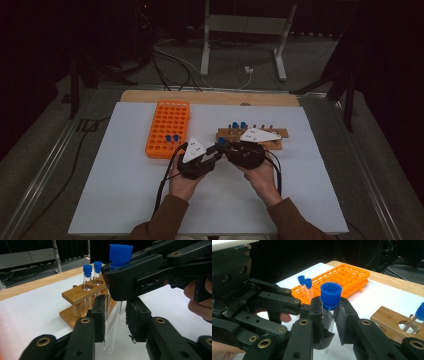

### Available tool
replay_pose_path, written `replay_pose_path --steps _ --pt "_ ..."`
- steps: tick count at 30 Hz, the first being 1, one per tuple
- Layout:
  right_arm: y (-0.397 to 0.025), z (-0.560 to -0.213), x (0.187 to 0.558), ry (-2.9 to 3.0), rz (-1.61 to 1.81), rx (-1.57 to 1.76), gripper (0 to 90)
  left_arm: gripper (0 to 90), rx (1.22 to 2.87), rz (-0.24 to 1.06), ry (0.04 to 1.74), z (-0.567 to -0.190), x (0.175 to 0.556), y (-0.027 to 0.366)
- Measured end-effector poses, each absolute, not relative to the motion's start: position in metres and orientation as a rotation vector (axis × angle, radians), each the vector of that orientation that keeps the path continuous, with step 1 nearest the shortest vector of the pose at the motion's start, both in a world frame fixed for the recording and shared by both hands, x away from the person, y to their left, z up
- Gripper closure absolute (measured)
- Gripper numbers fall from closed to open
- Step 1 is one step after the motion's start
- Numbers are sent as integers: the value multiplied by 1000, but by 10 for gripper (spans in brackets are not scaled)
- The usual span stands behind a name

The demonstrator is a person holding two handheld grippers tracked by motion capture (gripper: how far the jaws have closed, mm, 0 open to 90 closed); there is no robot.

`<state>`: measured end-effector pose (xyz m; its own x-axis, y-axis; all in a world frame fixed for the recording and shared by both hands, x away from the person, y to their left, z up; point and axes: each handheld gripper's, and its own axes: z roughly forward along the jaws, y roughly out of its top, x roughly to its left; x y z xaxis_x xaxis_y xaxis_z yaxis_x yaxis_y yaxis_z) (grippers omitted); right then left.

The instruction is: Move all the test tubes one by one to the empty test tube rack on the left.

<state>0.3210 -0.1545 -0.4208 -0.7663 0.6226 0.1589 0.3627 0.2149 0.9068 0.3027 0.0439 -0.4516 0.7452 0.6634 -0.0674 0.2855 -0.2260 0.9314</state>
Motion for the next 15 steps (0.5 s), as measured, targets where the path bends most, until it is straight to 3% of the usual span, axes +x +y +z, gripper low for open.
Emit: replay_pose_path --steps 3,10,15 --pt "-155 -421 321 2250 1577 934 760 772 1814 417 741 -451 303 45" --pt "-156 -421 321 2251 1588 930 746 780 1813 417 734 -451 303 45" --pt "-160 -419 321 2236 1616 931 590 781 1821 422 740 -452 304 46"
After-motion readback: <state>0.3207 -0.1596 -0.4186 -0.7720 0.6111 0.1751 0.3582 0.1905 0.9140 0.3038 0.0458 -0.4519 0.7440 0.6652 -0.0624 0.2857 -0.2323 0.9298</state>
